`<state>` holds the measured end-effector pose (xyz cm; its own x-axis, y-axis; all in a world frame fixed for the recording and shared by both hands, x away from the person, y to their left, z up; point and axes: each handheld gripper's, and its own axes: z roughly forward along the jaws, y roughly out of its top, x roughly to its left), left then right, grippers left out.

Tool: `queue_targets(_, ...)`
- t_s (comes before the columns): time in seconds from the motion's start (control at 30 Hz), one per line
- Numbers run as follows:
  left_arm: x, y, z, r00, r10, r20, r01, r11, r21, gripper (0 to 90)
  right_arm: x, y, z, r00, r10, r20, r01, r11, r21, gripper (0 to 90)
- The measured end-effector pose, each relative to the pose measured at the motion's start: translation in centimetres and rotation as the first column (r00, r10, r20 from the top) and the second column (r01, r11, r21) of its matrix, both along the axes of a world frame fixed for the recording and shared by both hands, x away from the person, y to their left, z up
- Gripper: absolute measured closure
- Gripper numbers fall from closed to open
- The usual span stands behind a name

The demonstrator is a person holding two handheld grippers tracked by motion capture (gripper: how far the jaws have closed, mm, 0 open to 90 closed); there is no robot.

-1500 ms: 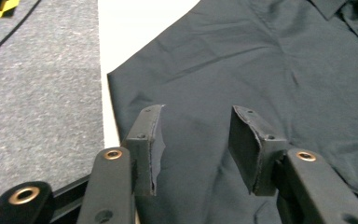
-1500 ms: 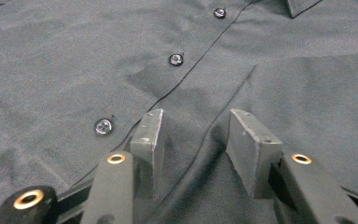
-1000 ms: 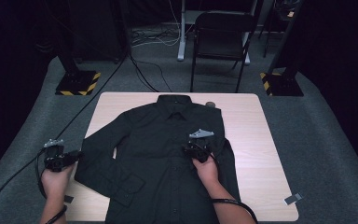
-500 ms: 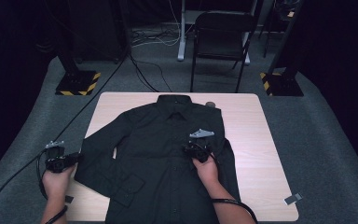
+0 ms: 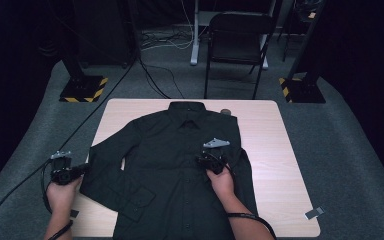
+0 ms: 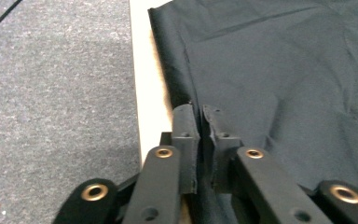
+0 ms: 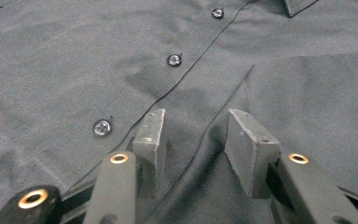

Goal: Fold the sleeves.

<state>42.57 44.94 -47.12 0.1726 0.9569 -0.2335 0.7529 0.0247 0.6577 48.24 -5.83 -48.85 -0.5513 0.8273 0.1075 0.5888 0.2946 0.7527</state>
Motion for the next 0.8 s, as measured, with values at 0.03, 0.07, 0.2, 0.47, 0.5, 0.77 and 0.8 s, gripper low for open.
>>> queue_targets(0.03,0.0,0.0,0.0,1.0000,0.000,0.000,0.000,1.0000,0.000,85.7,0.0,0.0,0.0,1.0000,-0.001,0.000,0.001,1.000,0.000,57.5)
queue_targets(0.07,0.0,-0.1,0.1,1.0000,-0.008,0.003,0.008,0.9999,0.012,85.7,0.0,0.0,0.0,1.0000,-0.001,0.000,0.001,1.000,0.000,57.5)
queue_targets(0.2,0.0,-0.6,0.7,0.9991,-0.033,0.024,0.033,0.9988,0.036,87.8,0.0,0.0,0.0,1.0000,-0.001,0.000,0.001,1.000,0.000,57.6)
queue_targets(0.47,0.0,-1.1,1.8,0.9939,-0.092,0.061,0.093,0.9956,-0.015,88.0,0.0,-0.1,0.0,1.0000,-0.001,-0.002,0.001,1.000,0.004,57.8)
queue_targets(0.5,0.0,-1.1,2.0,0.9933,-0.095,0.066,0.096,0.9952,-0.016,88.1,0.0,-0.1,0.0,1.0000,-0.002,-0.004,0.002,1.000,0.007,57.8)
queue_targets(0.77,0.3,-2.6,3.8,0.9798,-0.164,0.114,0.167,0.9857,-0.017,88.2,0.0,-0.1,0.0,1.0000,-0.002,-0.003,0.002,1.000,0.006,57.8)
queue_targets(0.8,0.3,-2.8,4.0,0.9785,-0.168,0.119,0.172,0.9850,-0.019,88.2,0.0,0.0,0.0,1.0000,-0.001,-0.001,0.001,1.000,0.002,57.8)
